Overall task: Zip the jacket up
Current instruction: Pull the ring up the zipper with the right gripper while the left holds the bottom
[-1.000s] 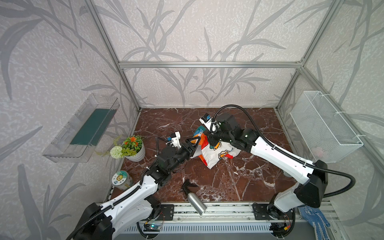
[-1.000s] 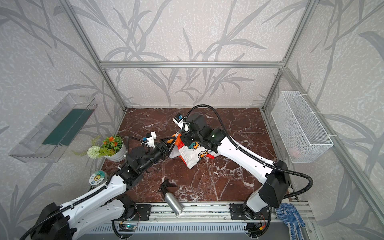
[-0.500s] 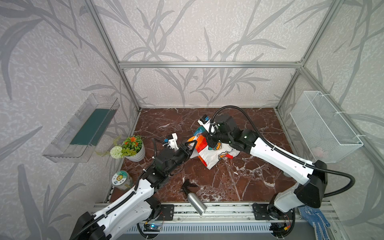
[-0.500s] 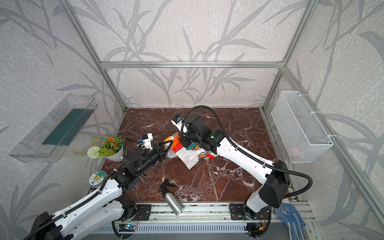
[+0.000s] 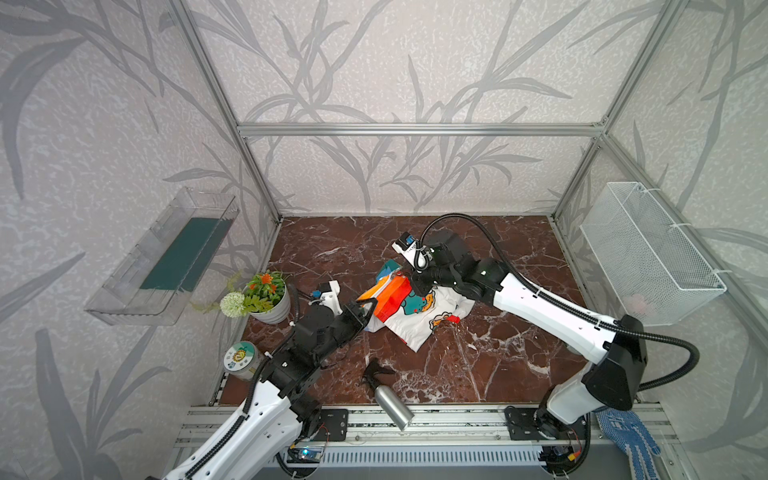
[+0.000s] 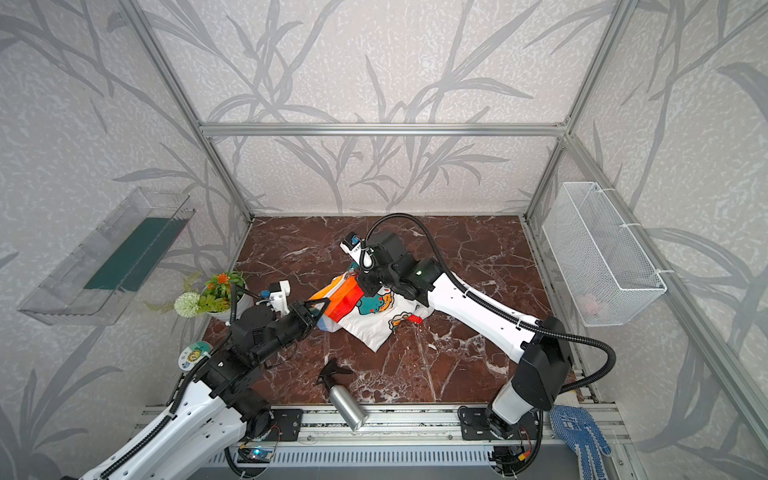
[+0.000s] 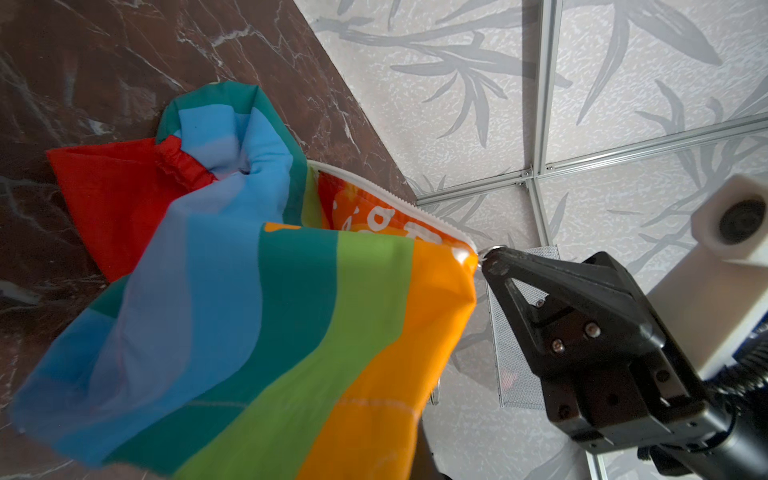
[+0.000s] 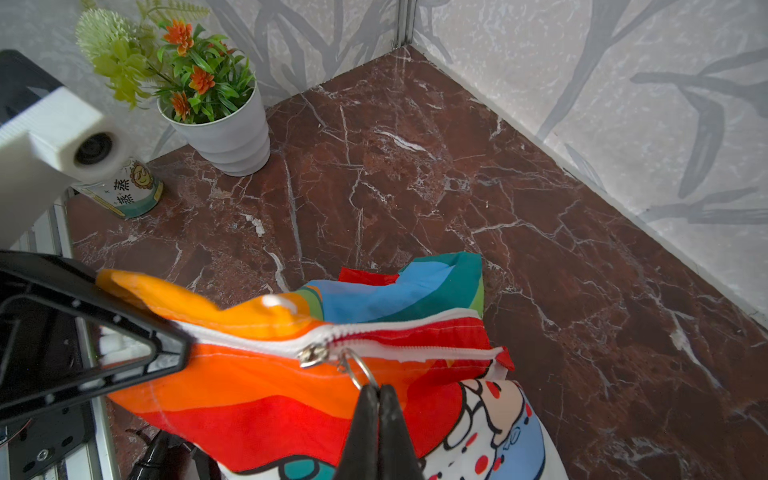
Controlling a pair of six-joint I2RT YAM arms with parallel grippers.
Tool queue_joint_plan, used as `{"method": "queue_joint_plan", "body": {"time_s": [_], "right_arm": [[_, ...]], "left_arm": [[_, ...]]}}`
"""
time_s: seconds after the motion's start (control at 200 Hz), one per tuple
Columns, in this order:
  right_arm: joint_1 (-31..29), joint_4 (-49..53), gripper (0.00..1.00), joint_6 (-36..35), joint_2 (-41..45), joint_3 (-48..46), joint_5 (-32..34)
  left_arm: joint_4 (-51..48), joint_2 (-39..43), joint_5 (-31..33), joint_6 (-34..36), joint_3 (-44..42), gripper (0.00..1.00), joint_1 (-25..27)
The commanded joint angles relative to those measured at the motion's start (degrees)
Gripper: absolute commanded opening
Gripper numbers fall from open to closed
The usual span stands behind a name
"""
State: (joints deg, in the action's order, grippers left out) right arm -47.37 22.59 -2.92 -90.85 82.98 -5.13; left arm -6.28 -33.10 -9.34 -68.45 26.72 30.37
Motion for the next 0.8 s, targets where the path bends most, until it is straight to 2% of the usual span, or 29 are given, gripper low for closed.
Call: {"method": "queue_joint_plan", "body": {"time_s": [0.0, 0.125, 0.26, 0.435, 0.62, 0.7, 0.795], "right_arm": [[3.61, -3.4, 0.0, 1.11, 0.97, 0.68, 4.86], [5.41, -2.69, 0.0, 0.6, 1.87, 2.23, 5.33], [8.15, -1.14, 0.0, 0.62, 3.97, 4.38, 6.83], [12.29, 1.05, 0.0, -0.01, 8.2, 8.13, 11.05], [15.77, 3.24, 0.0, -3.54, 14.78, 11.18, 17.61], [15.69, 5.87, 0.0, -4.97, 17.24, 12.82, 19.53], [14.9, 8.77, 0.0, -3.06, 19.73, 11.71, 17.25]], "left_arm": [[-11.98, 1.33, 0.12, 3.86, 3.87, 0.0, -1.7], [-11.99, -5.13, -4.25, 7.58, 10.8, 0.0, -3.35], [-12.66, -15.51, -9.08, 13.84, 22.25, 0.0, -3.97], [-15.6, -32.38, -19.05, 21.41, 44.68, 0.0, -6.18], [-23.34, -46.63, -26.13, 27.81, 69.64, 0.0, -7.98], [-24.59, -48.04, -28.01, 28.11, 72.18, 0.0, -9.48], [-25.9, -46.3, -29.36, 28.73, 67.97, 0.0, -11.93]]}}
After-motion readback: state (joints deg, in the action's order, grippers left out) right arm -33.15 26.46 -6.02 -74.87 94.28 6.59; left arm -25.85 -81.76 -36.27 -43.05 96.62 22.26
